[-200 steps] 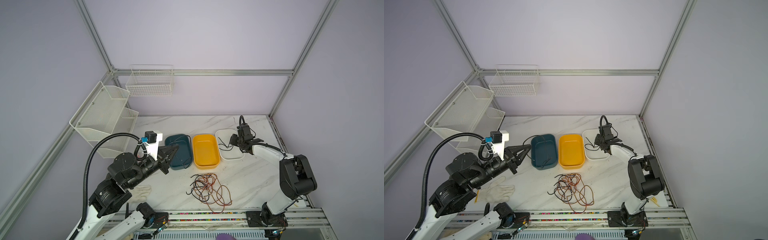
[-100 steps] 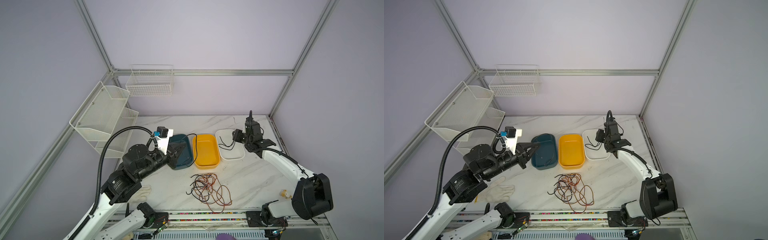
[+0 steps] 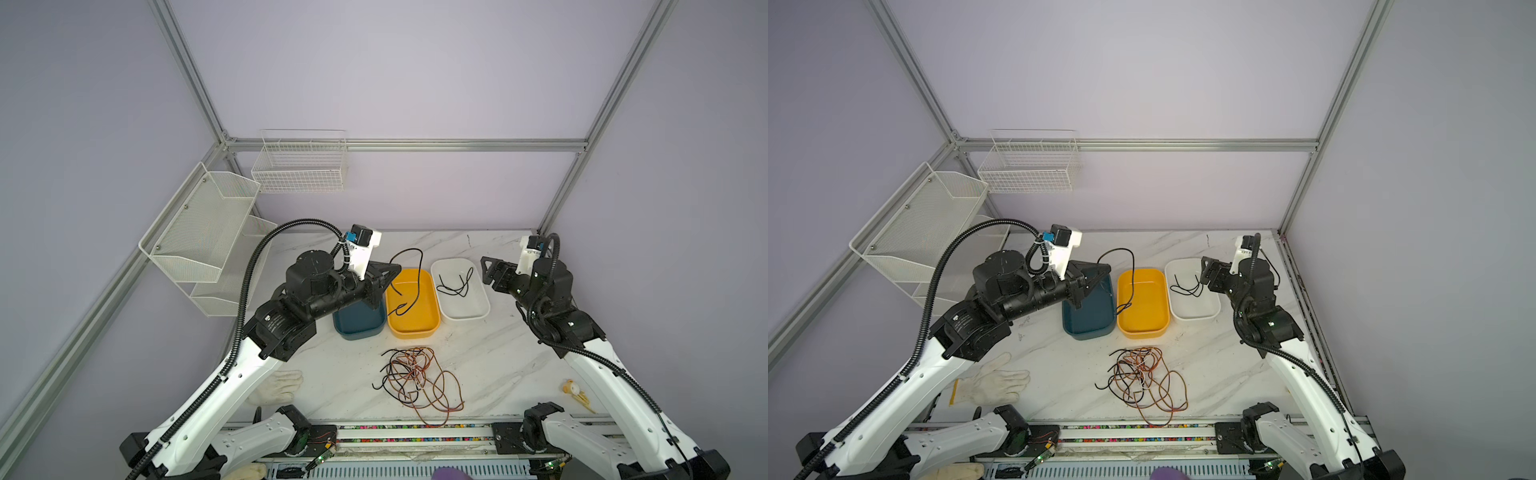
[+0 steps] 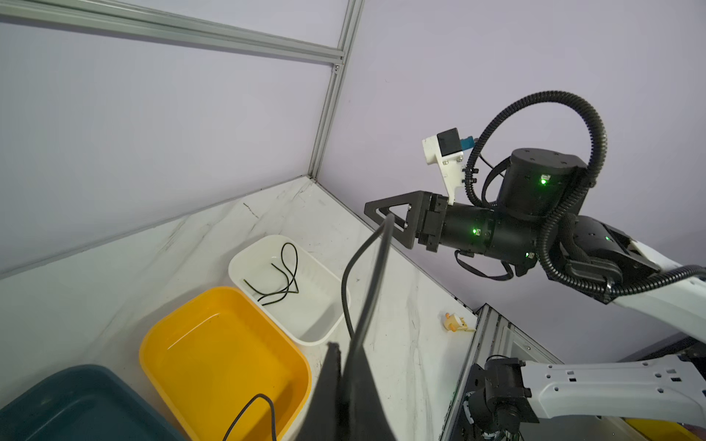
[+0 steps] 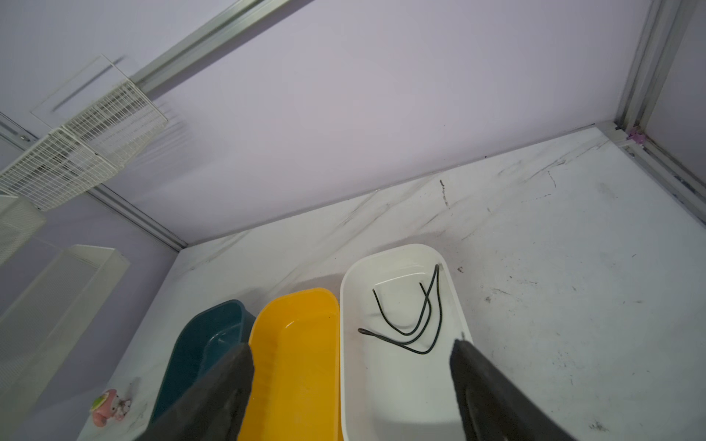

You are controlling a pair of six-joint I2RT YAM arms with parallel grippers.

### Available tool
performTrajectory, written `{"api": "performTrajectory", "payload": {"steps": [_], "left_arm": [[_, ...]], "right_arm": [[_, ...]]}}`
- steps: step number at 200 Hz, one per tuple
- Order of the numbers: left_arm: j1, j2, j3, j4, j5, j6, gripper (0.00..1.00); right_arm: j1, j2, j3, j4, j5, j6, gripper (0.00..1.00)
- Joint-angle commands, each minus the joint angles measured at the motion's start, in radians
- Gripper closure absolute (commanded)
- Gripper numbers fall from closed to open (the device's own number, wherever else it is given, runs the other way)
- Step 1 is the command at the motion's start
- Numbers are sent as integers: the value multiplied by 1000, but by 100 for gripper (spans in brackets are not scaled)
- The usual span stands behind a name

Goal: Untangle the cables

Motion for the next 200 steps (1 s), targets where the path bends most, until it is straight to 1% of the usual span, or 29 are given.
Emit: {"api": "performTrajectory", "payload": {"steps": [1, 7, 19, 40, 74, 81, 97, 122, 164, 183, 200], "left_arm": [[-8, 69, 141, 81, 58, 33, 100], [-9, 90, 157, 88, 63, 36, 100], [-10, 135, 198, 95, 76, 35, 100], [-16, 205, 270, 108, 93, 43, 100], [-19, 315, 371, 151, 124, 45, 100], [-19, 373, 388, 160, 130, 39, 100], [-22, 422, 412, 195, 158, 19, 100], [-25, 490, 423, 245, 165, 11, 100], [-27, 621, 465, 314, 193, -19, 100], [-27, 683, 489, 337, 201, -40, 100], [-29, 739, 511, 345, 205, -51, 100]], "right_arm": [[2, -52, -34, -34, 49, 18, 10], [2, -70, -40, -41, 56, 21, 9], [2, -118, -65, -58, 70, 39, 3], [2, -202, -102, -86, 76, 65, 2], [2, -318, -128, -141, 131, 66, 2], [2, -338, -124, -156, 136, 67, 2], [2, -384, -108, -194, 151, 73, 2], [1, -446, -61, -266, 187, 60, 2], [1, -506, 32, -368, 218, 18, 2], [2, -531, 39, -387, 242, -3, 2], [2, -561, 20, -382, 227, -4, 2]]}}
